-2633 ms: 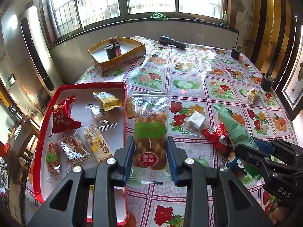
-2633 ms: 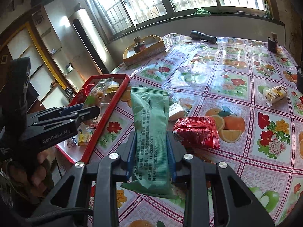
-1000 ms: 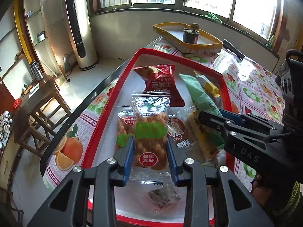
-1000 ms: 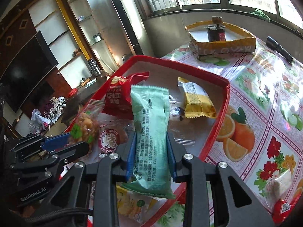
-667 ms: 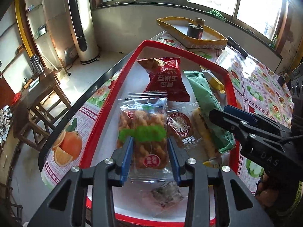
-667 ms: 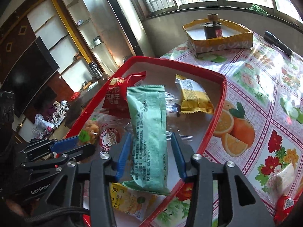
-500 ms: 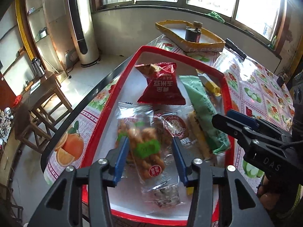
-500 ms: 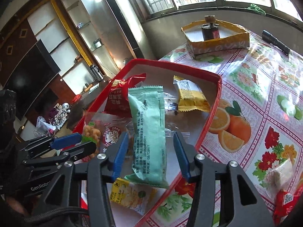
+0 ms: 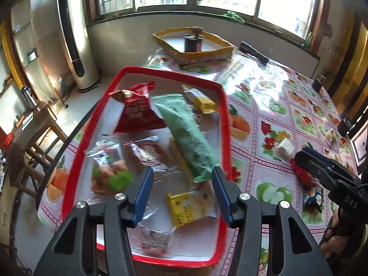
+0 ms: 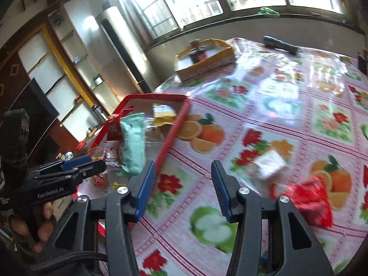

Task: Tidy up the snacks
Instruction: 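Move both tools back over the remaining snacks on the table, then grasp the white square packet with the left tool while the right tool grasps the yellow-white Taiwan cake packet, then release the white packet into the tray with the left tool while the right tool drops the cake packet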

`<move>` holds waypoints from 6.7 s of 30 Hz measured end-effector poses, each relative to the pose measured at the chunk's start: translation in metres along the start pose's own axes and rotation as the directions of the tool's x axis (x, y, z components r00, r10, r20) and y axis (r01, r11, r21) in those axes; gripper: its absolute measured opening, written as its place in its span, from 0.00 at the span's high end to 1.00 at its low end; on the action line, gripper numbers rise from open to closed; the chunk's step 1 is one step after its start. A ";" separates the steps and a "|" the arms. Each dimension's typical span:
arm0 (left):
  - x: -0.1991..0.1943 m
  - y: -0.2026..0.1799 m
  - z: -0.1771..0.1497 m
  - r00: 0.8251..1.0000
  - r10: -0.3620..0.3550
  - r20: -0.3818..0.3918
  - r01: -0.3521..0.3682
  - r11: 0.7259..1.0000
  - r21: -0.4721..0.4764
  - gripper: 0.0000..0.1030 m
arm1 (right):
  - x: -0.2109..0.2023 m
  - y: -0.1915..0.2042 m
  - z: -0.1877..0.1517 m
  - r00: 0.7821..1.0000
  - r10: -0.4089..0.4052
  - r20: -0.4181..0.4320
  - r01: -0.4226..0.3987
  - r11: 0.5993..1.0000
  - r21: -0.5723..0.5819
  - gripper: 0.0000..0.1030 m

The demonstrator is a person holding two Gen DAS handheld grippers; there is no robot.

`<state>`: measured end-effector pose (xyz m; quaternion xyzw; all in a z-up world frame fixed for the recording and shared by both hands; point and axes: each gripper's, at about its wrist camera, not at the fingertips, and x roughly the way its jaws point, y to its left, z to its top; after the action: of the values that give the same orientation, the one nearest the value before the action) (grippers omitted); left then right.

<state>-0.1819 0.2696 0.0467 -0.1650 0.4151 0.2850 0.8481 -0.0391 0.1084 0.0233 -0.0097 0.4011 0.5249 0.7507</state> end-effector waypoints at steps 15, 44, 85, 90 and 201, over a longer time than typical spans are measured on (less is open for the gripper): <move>0.007 -0.072 -0.008 0.996 -0.082 -0.042 0.087 0.990 0.108 0.49 | -0.061 -0.070 -0.034 0.991 -0.126 0.031 0.121 0.983 0.139 0.47; 0.105 -0.189 0.031 0.964 -0.145 -0.224 0.217 0.914 0.342 0.49 | -0.078 -0.250 0.013 0.856 -0.509 -0.088 0.483 0.731 0.482 0.32; 0.095 -0.158 0.036 0.956 -0.220 -0.193 0.258 0.944 0.205 0.71 | -0.054 -0.287 0.046 0.844 -0.528 -0.100 0.498 0.699 0.513 0.50; 0.098 -0.163 0.034 0.949 -0.231 -0.213 0.276 0.937 0.212 0.71 | -0.030 -0.296 0.068 0.778 -0.619 -0.110 0.574 0.628 0.526 0.46; -0.001 0.070 -0.018 0.994 0.109 -0.011 -0.110 0.986 -0.127 0.56 | 0.056 0.099 -0.043 0.971 0.127 -0.201 -0.164 0.970 -0.177 0.48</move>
<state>-0.2369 0.3152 0.0338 -0.1962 0.4062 0.3568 0.8181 -0.1357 0.1777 0.0004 -0.1023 0.4174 0.6118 0.6641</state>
